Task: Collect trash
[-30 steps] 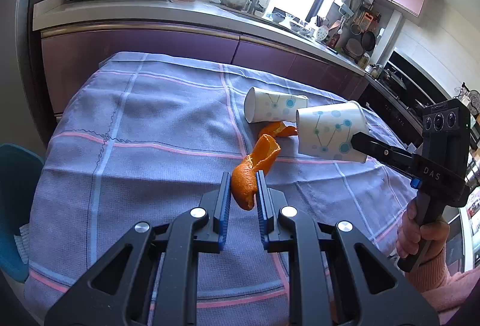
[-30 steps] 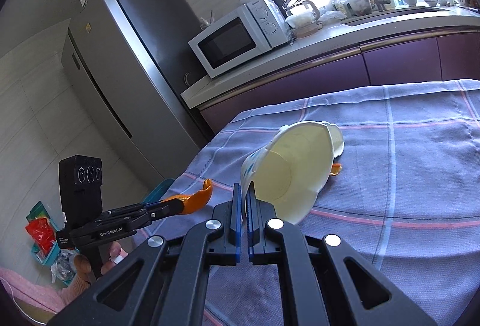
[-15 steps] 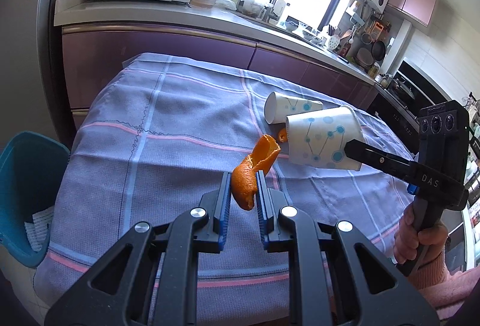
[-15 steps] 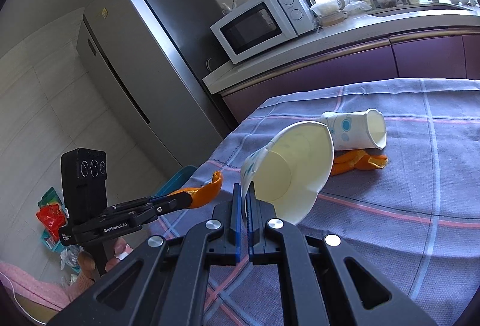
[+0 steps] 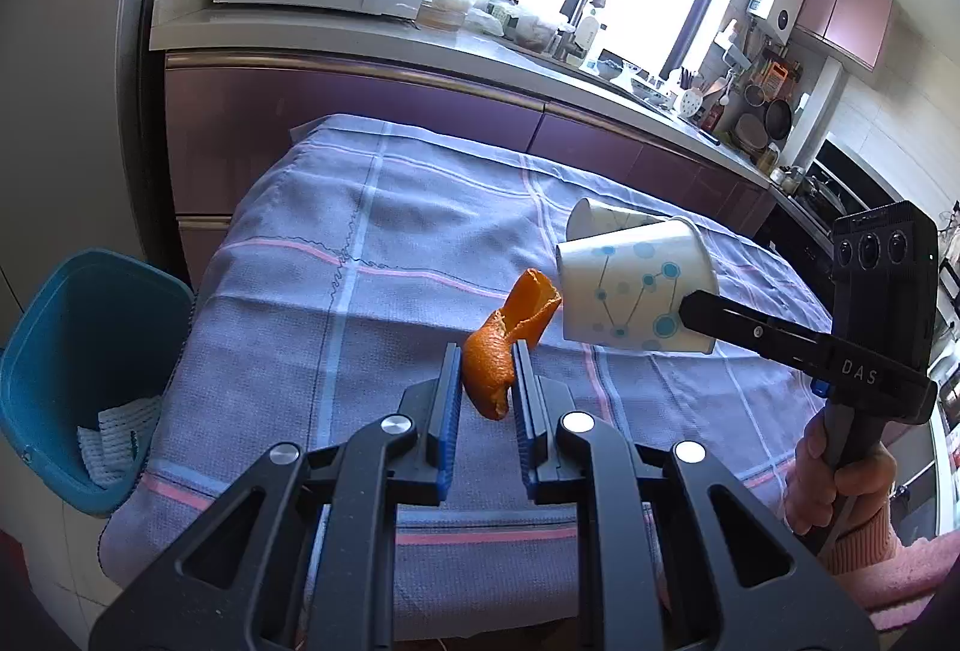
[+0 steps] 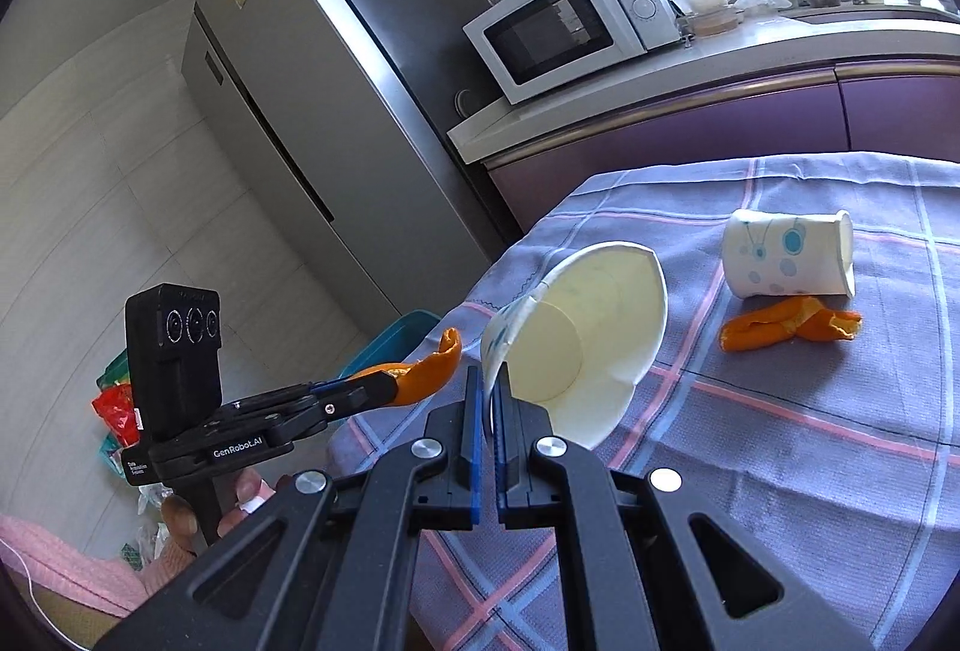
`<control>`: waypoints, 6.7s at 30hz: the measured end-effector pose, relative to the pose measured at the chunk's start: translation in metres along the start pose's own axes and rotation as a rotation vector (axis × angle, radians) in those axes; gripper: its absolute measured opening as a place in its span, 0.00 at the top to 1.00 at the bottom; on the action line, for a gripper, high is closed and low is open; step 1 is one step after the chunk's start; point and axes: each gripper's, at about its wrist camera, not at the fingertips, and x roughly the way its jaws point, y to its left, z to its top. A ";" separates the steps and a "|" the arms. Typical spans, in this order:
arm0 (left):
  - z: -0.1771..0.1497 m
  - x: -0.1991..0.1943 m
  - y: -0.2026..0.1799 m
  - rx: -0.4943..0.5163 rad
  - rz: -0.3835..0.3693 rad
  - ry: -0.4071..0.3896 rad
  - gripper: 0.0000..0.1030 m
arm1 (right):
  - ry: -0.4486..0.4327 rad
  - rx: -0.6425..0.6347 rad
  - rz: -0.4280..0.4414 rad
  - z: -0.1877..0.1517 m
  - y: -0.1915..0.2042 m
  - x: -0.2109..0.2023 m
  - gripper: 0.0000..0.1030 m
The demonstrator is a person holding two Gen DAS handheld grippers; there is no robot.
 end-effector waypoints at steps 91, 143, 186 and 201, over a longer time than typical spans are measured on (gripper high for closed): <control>-0.036 -0.027 0.227 -0.491 0.399 -0.022 0.81 | 0.438 -0.276 0.112 0.003 0.141 0.254 0.95; 0.020 0.058 -0.019 0.034 -0.023 0.026 0.43 | 0.006 -0.011 -0.212 0.036 -0.035 -0.004 0.69; 0.055 0.216 -0.123 0.211 -0.089 0.289 0.72 | -0.051 0.111 -0.214 0.043 -0.114 -0.015 0.95; 0.050 0.209 -0.119 0.190 -0.095 0.279 0.87 | -0.051 0.122 -0.195 0.042 -0.115 -0.010 0.97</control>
